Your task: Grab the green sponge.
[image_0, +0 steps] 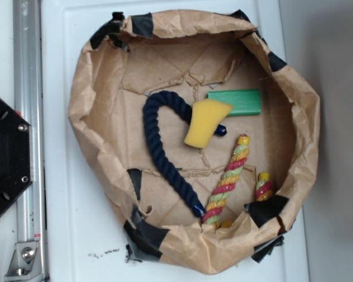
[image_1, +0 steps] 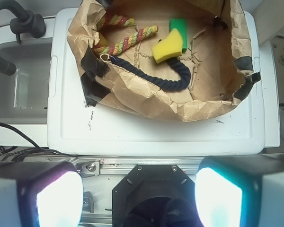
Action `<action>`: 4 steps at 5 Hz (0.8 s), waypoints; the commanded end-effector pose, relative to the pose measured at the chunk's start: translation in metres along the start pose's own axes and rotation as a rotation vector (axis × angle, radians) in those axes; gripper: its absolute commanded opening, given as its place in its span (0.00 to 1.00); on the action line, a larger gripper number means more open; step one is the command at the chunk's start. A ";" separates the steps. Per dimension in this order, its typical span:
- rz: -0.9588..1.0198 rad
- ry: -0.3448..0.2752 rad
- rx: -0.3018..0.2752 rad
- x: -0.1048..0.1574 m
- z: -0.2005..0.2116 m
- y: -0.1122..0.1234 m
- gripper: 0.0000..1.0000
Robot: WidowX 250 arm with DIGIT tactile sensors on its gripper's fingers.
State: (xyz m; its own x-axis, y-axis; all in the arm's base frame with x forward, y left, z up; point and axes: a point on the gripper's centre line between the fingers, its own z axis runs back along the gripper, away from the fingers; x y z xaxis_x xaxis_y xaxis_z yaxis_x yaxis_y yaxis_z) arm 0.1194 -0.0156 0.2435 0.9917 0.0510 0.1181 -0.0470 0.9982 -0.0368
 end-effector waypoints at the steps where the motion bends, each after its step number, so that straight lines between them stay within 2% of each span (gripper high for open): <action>1: 0.000 0.000 0.000 0.000 0.000 0.000 1.00; 2: 0.242 -0.143 0.038 0.033 -0.020 0.027 1.00; 3: 0.495 -0.257 -0.008 0.060 -0.036 0.042 1.00; 4: 0.703 -0.297 0.070 0.083 -0.066 0.059 1.00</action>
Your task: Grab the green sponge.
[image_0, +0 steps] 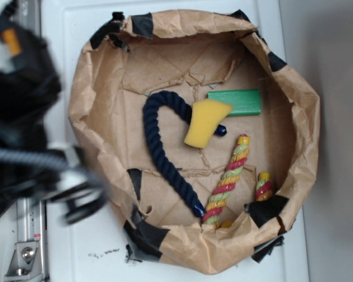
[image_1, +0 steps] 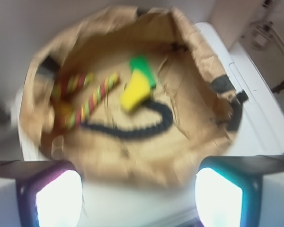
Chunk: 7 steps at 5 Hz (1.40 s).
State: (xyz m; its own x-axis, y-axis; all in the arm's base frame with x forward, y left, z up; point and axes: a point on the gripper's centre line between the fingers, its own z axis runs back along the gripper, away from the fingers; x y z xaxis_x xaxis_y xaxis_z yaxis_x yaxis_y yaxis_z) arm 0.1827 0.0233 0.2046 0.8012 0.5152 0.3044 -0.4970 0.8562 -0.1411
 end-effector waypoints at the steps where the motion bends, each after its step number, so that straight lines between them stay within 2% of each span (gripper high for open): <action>1: 0.226 -0.012 0.050 0.043 -0.087 0.018 1.00; 2: 0.192 0.100 0.092 0.034 -0.142 0.015 1.00; 3: 0.161 0.148 0.075 0.032 -0.166 0.005 1.00; 5: 0.077 0.147 -0.009 0.043 -0.157 -0.030 1.00; 6: 0.037 0.155 -0.014 0.050 -0.158 -0.040 1.00; 7: 0.002 0.159 0.020 0.052 -0.170 -0.043 1.00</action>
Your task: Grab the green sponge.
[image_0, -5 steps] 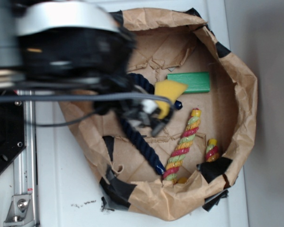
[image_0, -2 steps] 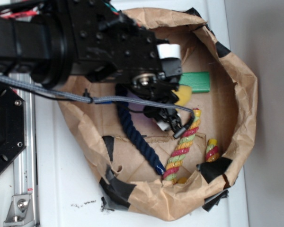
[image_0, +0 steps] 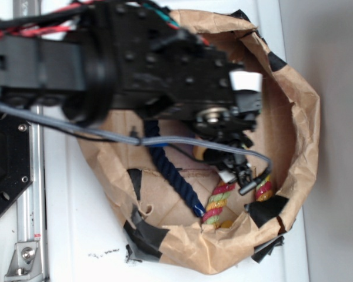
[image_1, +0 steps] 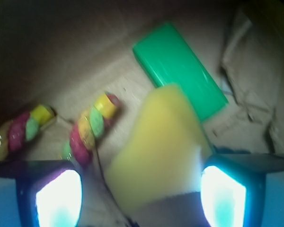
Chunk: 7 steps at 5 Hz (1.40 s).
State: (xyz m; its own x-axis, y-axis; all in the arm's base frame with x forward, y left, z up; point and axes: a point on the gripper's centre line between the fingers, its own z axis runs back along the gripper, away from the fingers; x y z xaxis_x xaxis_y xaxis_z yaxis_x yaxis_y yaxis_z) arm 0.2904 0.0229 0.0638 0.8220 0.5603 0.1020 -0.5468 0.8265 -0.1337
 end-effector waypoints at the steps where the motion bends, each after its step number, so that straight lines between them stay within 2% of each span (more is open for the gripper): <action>1: -0.061 -0.009 0.049 0.002 -0.019 -0.002 1.00; 2: -0.079 0.010 0.124 -0.008 -0.035 -0.002 1.00; 3: -0.106 -0.018 0.167 -0.011 -0.028 -0.005 0.00; 4: -0.167 -0.055 0.108 -0.005 0.022 -0.005 0.00; 5: -0.265 -0.076 0.073 0.000 0.072 -0.002 0.00; 6: -0.344 -0.050 0.012 -0.003 0.124 0.007 0.00; 7: -0.375 -0.057 0.031 -0.007 0.139 0.018 0.00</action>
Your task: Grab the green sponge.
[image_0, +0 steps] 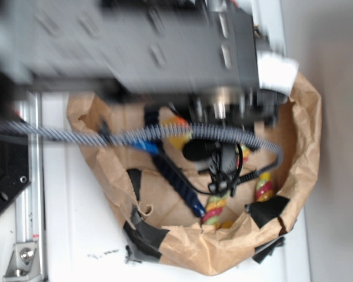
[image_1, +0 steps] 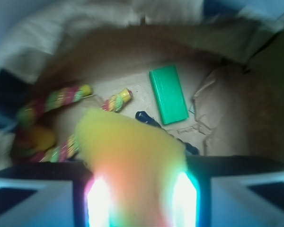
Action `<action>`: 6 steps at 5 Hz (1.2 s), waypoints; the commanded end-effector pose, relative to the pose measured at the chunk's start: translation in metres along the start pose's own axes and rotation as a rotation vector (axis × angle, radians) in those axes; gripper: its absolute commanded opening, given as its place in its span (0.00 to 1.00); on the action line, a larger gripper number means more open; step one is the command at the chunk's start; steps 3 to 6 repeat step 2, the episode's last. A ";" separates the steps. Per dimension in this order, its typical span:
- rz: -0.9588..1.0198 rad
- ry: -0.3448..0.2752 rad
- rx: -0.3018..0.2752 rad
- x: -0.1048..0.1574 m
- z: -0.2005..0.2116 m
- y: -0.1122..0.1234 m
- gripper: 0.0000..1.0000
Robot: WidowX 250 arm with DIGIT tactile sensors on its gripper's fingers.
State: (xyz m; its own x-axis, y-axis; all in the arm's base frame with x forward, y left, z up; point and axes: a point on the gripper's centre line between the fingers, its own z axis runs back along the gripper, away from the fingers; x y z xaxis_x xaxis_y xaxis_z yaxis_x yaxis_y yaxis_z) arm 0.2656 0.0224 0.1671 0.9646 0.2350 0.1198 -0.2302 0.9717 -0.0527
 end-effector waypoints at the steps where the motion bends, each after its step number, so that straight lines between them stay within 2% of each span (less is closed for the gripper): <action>1: -0.016 -0.092 0.003 -0.009 0.032 0.026 0.00; 2: -0.027 -0.083 0.025 -0.014 0.020 0.034 0.00; 6: -0.027 -0.083 0.025 -0.014 0.020 0.034 0.00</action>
